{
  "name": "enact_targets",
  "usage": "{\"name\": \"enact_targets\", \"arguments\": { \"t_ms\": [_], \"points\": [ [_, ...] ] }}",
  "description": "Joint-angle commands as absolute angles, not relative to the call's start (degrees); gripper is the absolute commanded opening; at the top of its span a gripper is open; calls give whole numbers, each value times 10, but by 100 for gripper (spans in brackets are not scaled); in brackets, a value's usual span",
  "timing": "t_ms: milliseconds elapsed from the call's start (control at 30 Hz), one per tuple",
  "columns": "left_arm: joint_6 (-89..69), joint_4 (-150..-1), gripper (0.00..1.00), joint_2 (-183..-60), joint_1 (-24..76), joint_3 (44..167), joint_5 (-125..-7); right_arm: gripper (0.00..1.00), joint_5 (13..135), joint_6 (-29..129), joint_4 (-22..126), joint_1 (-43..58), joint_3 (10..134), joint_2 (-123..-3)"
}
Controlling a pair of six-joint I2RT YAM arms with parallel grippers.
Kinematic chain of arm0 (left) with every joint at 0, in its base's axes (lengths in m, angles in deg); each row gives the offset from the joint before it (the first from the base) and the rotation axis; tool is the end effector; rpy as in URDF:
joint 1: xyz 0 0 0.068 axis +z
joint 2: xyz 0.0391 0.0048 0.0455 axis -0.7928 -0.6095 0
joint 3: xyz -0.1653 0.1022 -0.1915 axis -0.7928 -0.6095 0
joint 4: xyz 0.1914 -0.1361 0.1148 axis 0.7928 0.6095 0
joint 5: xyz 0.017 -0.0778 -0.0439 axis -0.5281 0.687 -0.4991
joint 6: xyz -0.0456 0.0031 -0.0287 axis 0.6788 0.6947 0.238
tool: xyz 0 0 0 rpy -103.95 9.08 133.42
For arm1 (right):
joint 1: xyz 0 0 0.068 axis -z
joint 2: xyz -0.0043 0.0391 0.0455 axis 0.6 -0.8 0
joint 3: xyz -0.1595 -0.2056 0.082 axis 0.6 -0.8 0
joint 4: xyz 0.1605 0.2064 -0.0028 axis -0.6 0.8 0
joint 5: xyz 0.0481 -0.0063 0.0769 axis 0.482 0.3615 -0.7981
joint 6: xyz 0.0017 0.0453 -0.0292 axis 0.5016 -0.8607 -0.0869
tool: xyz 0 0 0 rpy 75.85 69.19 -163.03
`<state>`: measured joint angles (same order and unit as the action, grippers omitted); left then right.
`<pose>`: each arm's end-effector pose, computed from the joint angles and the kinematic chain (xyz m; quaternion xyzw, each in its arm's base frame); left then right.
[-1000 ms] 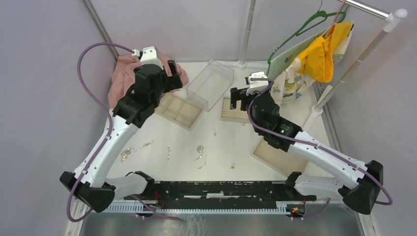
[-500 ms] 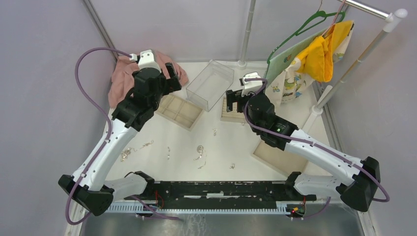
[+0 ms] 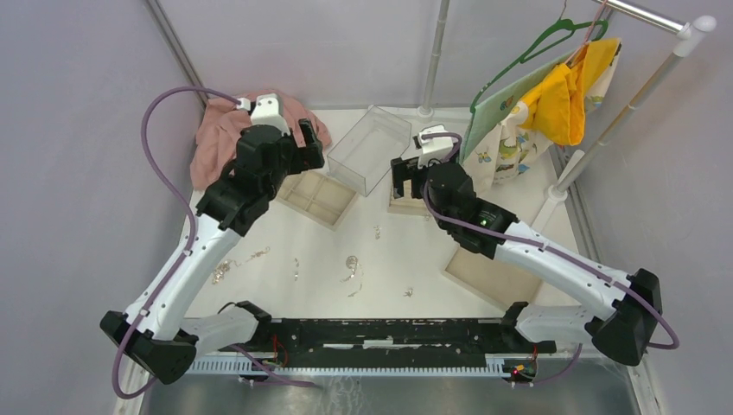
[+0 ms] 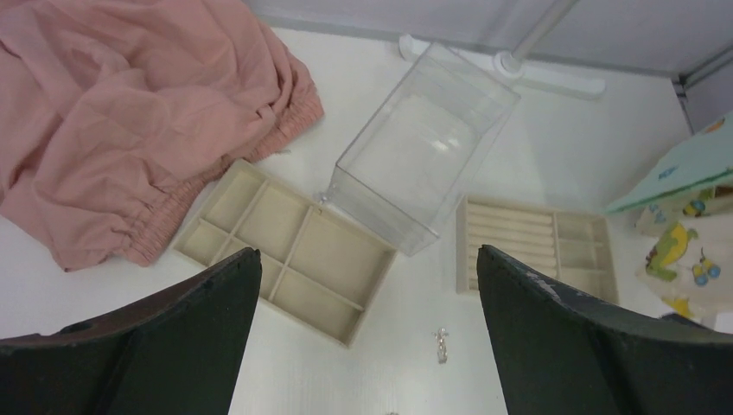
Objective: Organize the mixed jewelry
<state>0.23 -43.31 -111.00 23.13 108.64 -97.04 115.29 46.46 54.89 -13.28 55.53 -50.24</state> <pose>0.2129 -0.1036 0.4223 -0.0629 0.8042 -0.0988 0.5827 0.1915 0.1986 0.3568 -0.0831 0.7640 0.1080 0.6307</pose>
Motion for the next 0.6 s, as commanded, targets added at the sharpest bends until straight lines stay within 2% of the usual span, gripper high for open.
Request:
{"name": "enact_targets", "arguments": {
  "t_ms": [0, 67, 133, 200, 267, 300, 433, 567],
  "points": [
    [-29, -429, 100, -1094, 201, 1036, -927, 98, 1127, 444, 610, -133, 596, -523],
    [-18, -409, 100, -1096, 161, 1008, -949, 98, 1107, 432, 657, -133, 594, -529],
    [4, -383, 100, -1103, 126, 987, -970, 88, 1066, 429, 685, -133, 573, -525],
    [32, -371, 100, -1107, 102, 962, -979, 56, 1022, 424, 704, -133, 536, -514],
    [62, -370, 100, -1107, 86, 940, -982, 15, 996, 414, 714, -133, 493, -498],
    [80, -372, 100, -1106, 81, 931, -983, 2, 986, 409, 715, -133, 473, -489],
    [128, -372, 92, -1099, 64, 913, -991, 0, 950, 388, 707, -133, 394, -447],
    [134, -357, 95, -1083, 60, 912, -978, 0, 925, 356, 687, -133, 338, -414]
  ]
}}
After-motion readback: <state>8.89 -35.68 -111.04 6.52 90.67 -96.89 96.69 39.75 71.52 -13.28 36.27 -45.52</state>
